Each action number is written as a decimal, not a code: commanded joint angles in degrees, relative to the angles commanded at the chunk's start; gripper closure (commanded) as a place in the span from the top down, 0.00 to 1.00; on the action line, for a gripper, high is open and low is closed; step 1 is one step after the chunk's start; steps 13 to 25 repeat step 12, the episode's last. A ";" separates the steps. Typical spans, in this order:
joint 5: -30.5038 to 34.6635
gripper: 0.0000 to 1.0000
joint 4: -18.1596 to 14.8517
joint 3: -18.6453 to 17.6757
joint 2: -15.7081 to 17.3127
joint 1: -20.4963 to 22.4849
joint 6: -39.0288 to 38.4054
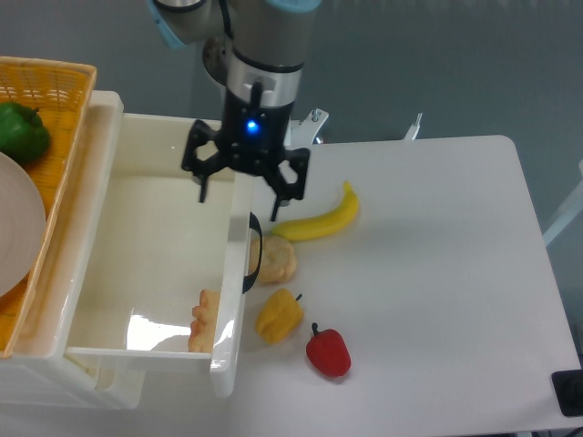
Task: Place the square bread in the upper white drawer
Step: 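Raise the open gripper up out of the drawer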
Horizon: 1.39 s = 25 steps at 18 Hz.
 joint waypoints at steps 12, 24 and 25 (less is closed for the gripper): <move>17.85 1.00 0.26 -1.05 -3.08 3.61 12.42; 17.85 1.00 0.26 -1.05 -3.08 3.61 12.42; 17.85 1.00 0.26 -1.05 -3.08 3.61 12.42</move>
